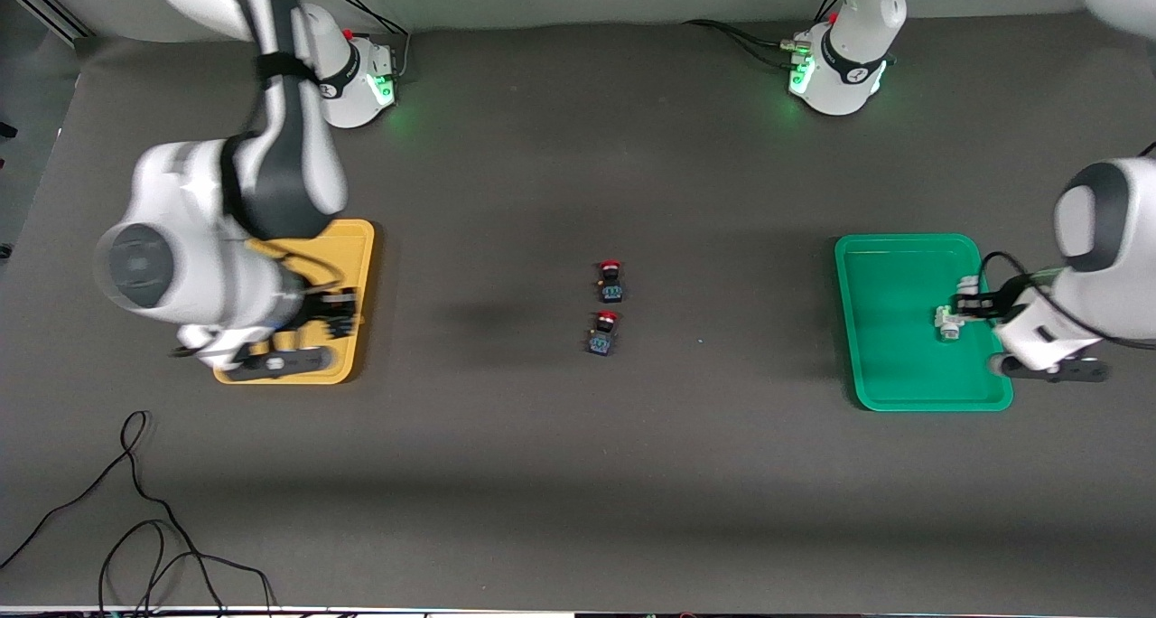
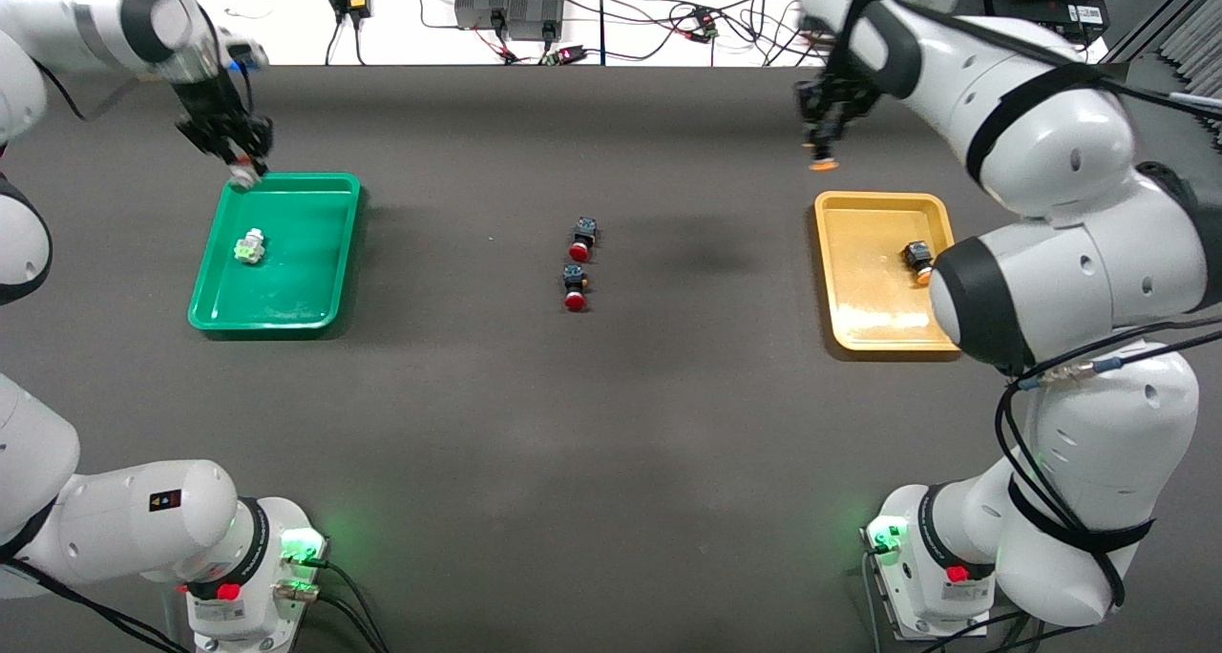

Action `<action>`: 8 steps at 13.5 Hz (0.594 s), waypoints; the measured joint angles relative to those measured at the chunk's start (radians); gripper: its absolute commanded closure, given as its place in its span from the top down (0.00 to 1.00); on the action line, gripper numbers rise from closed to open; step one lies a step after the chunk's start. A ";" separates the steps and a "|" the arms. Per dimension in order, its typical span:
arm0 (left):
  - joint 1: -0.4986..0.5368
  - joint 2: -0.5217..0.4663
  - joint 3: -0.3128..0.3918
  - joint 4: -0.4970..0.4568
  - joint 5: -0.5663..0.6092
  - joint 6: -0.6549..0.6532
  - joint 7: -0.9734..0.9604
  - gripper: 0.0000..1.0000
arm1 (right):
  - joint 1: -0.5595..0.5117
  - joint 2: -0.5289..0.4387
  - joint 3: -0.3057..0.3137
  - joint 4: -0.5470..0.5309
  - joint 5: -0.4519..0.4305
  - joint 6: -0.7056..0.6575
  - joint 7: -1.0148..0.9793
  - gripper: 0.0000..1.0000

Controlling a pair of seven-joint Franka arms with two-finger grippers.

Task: Place green and yellow buttons in trays
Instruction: 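Carry both buttons with both grippers to the green and yellow trays, then open both grippers to set the buttons down in the trays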

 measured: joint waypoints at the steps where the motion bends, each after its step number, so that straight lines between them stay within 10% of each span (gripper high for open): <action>1: 0.000 0.004 -0.001 -0.073 -0.007 0.098 -0.005 0.00 | -0.002 0.000 -0.045 -0.034 0.000 0.000 -0.078 0.38; 8: 0.001 0.037 -0.003 -0.442 -0.012 0.641 -0.064 0.00 | -0.067 0.020 -0.090 -0.387 0.049 0.306 -0.384 0.38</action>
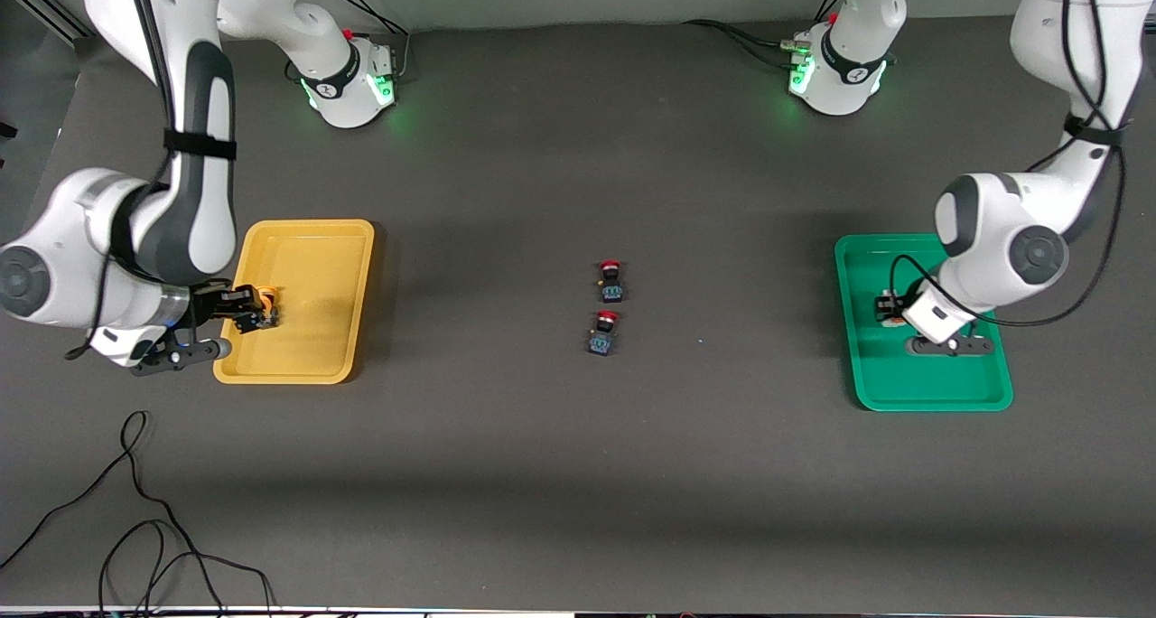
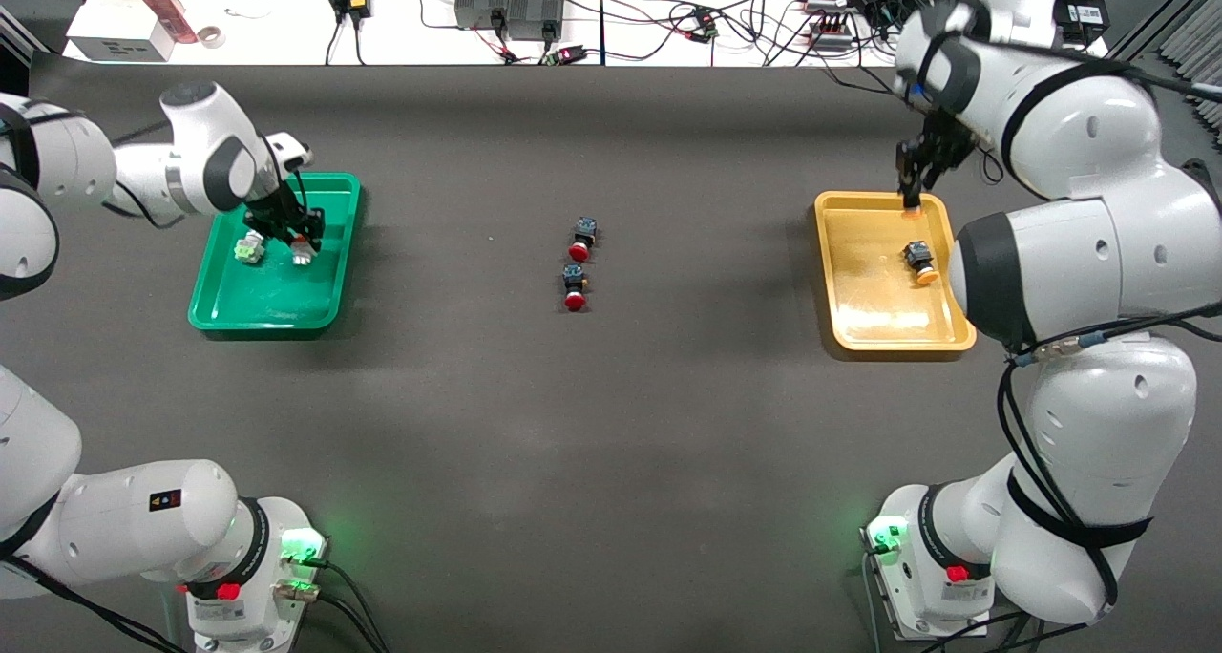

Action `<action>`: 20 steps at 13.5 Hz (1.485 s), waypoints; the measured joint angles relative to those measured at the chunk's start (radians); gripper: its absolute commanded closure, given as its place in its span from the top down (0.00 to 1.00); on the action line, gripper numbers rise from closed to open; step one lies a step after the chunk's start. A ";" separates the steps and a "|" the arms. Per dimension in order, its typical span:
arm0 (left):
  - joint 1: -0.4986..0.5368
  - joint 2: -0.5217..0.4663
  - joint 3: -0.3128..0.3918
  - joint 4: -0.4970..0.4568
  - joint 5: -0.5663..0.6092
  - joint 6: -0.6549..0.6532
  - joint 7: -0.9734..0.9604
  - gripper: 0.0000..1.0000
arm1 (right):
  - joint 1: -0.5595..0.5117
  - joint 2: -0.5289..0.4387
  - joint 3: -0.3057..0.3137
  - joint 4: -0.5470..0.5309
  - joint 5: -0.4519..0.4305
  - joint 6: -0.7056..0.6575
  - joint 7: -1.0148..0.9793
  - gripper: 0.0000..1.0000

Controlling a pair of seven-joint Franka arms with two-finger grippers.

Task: Place green and yellow buttons in trays
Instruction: 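Open both grippers to set the buttons down in the trays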

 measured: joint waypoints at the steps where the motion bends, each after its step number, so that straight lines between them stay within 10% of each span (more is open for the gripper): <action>1: 0.000 0.005 0.000 -0.009 0.000 0.015 0.000 0.00 | -0.005 0.014 0.027 -0.054 0.037 0.051 -0.023 0.38; 5: 0.001 0.005 0.000 -0.011 0.000 0.018 -0.001 0.00 | -0.020 0.102 0.088 -0.104 0.129 0.091 -0.053 0.39; 8: 0.001 0.005 0.000 -0.011 0.000 0.018 -0.001 0.00 | -0.041 0.109 0.102 -0.096 0.138 0.091 -0.054 1.00; 9: 0.001 0.005 0.000 -0.011 0.000 0.018 -0.001 0.99 | -0.046 0.109 0.104 -0.094 0.138 0.091 -0.054 1.00; 16: 0.002 -0.022 0.000 0.000 0.001 0.003 0.000 1.00 | -0.045 0.100 0.096 0.001 0.137 0.010 -0.051 1.00; 20: 0.001 -0.182 -0.010 0.145 0.002 -0.364 0.002 1.00 | -0.044 0.072 0.056 0.205 0.055 -0.196 0.058 1.00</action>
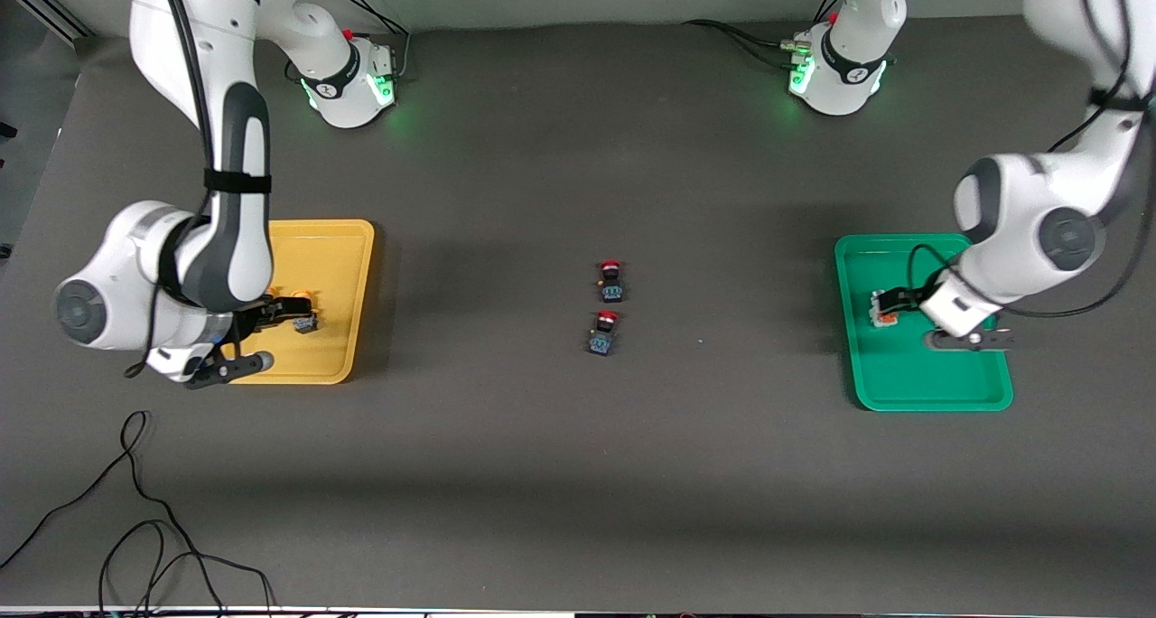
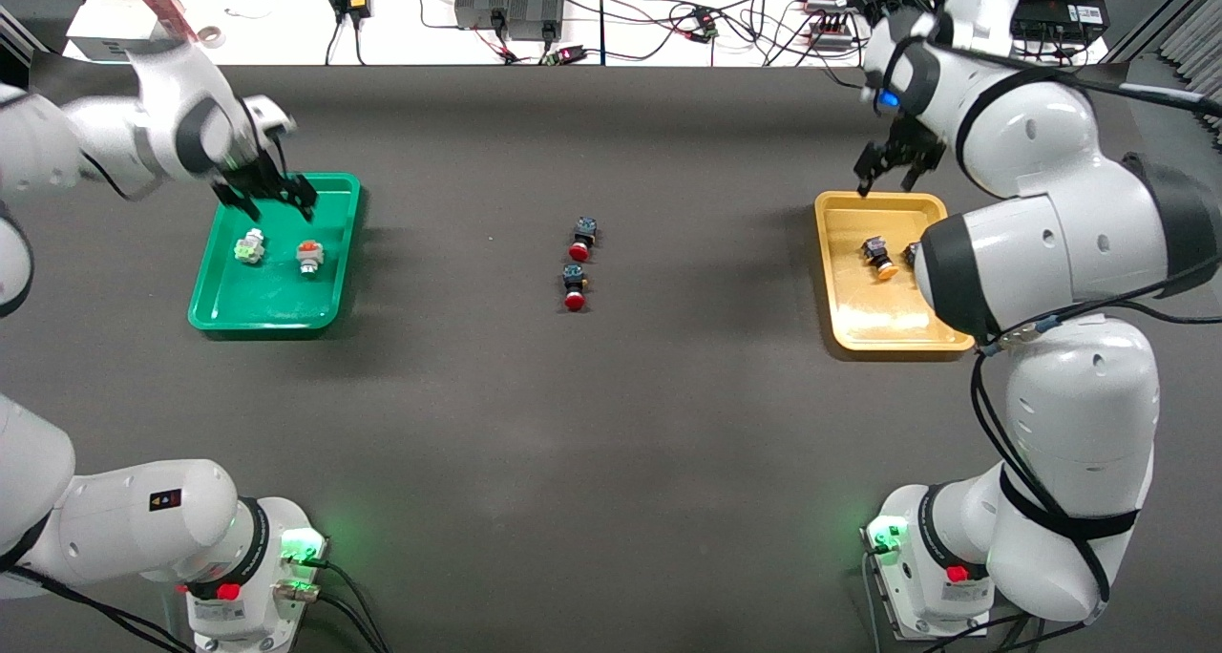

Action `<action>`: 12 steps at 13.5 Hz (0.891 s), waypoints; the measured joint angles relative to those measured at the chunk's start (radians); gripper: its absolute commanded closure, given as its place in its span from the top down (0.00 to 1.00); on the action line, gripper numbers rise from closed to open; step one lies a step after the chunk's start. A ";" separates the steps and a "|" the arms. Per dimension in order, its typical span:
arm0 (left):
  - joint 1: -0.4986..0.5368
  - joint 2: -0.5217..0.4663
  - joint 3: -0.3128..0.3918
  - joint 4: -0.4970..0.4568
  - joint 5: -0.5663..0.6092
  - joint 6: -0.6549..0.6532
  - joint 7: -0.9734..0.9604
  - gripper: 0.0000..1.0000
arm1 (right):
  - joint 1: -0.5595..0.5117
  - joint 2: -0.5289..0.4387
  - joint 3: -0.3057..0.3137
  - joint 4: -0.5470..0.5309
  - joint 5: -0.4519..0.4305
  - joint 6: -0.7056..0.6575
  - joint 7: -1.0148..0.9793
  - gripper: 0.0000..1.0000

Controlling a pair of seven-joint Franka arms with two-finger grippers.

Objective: Place green and yellow buttons in trays

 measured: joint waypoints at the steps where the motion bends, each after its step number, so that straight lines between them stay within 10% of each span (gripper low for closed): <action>1: -0.001 -0.041 -0.004 0.077 0.000 -0.139 0.000 1.00 | 0.001 -0.013 -0.001 0.053 -0.024 -0.050 0.041 1.00; 7: -0.018 -0.077 -0.013 0.618 -0.001 -0.770 0.002 1.00 | 0.026 -0.073 -0.026 0.261 -0.110 -0.199 0.133 1.00; 12: -0.055 -0.034 -0.015 0.696 -0.001 -0.875 -0.001 1.00 | 0.255 -0.100 -0.243 0.277 -0.119 -0.245 0.257 1.00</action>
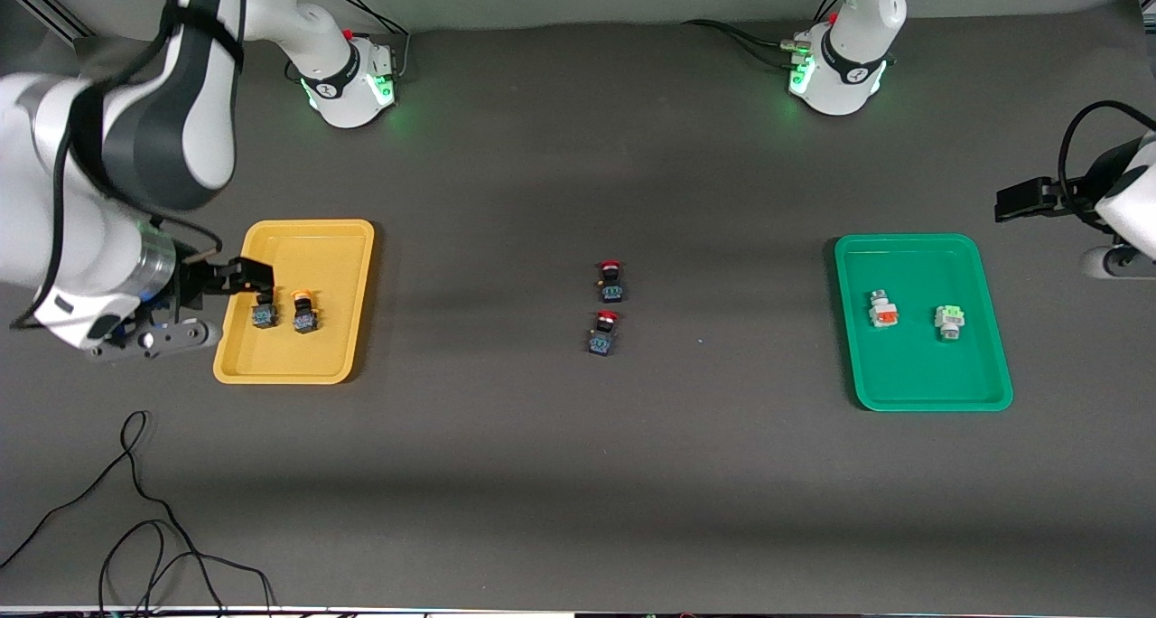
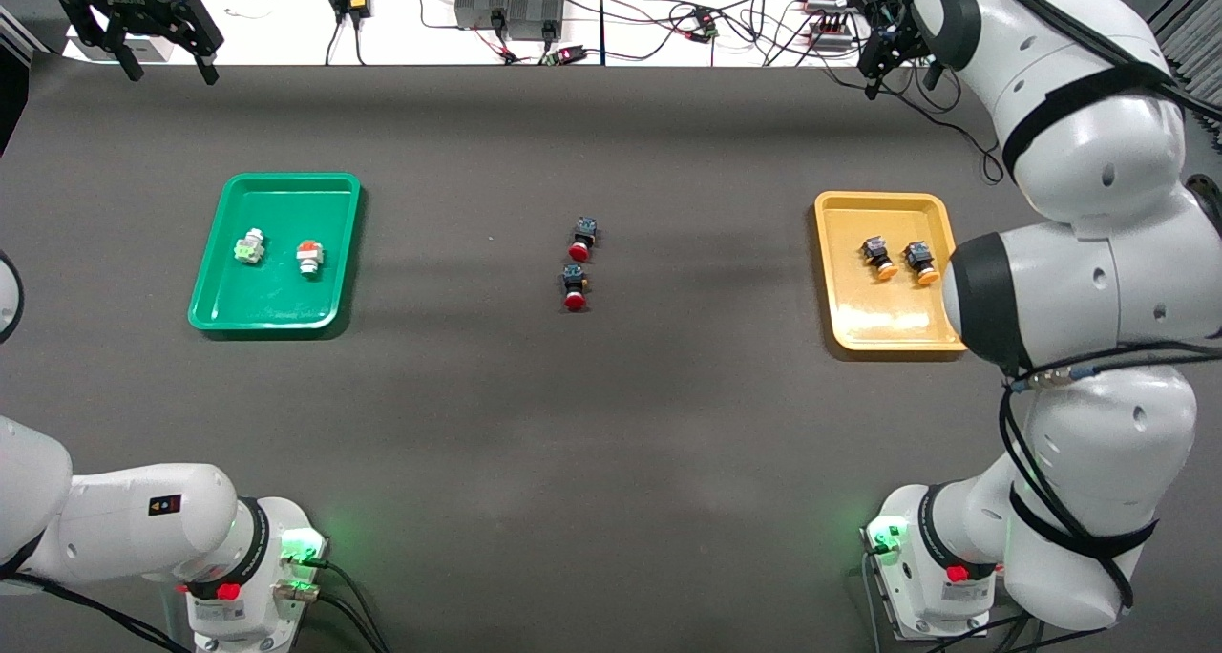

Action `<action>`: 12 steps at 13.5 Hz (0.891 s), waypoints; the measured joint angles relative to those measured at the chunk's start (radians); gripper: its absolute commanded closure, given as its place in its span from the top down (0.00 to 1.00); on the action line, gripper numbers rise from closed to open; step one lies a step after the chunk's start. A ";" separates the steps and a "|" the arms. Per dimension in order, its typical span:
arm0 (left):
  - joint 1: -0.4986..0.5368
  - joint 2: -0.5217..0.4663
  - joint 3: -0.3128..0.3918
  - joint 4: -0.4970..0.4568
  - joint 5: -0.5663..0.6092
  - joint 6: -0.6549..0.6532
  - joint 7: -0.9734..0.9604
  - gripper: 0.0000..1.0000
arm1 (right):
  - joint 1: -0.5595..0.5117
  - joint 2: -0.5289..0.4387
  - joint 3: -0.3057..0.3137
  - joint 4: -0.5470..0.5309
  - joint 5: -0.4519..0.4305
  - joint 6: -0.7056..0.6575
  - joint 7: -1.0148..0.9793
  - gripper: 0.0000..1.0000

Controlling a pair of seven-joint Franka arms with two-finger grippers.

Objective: Place green and yellow buttons in trays

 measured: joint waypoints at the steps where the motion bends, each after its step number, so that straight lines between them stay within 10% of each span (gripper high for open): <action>1: -0.002 0.006 0.000 0.001 0.000 0.000 0.000 1.00 | 0.008 -0.010 -0.004 0.004 -0.008 -0.002 0.024 1.00; 5: -0.004 0.011 0.000 0.007 0.000 -0.001 0.001 1.00 | -0.109 -0.114 0.126 0.006 -0.136 -0.003 0.084 1.00; 9: -0.041 0.009 0.025 0.012 0.000 -0.002 0.003 1.00 | -0.488 -0.285 0.567 0.005 -0.304 -0.012 0.167 1.00; 12: -0.239 0.003 0.210 0.007 0.000 0.008 0.002 1.00 | -0.828 -0.368 0.903 -0.014 -0.348 -0.018 0.184 1.00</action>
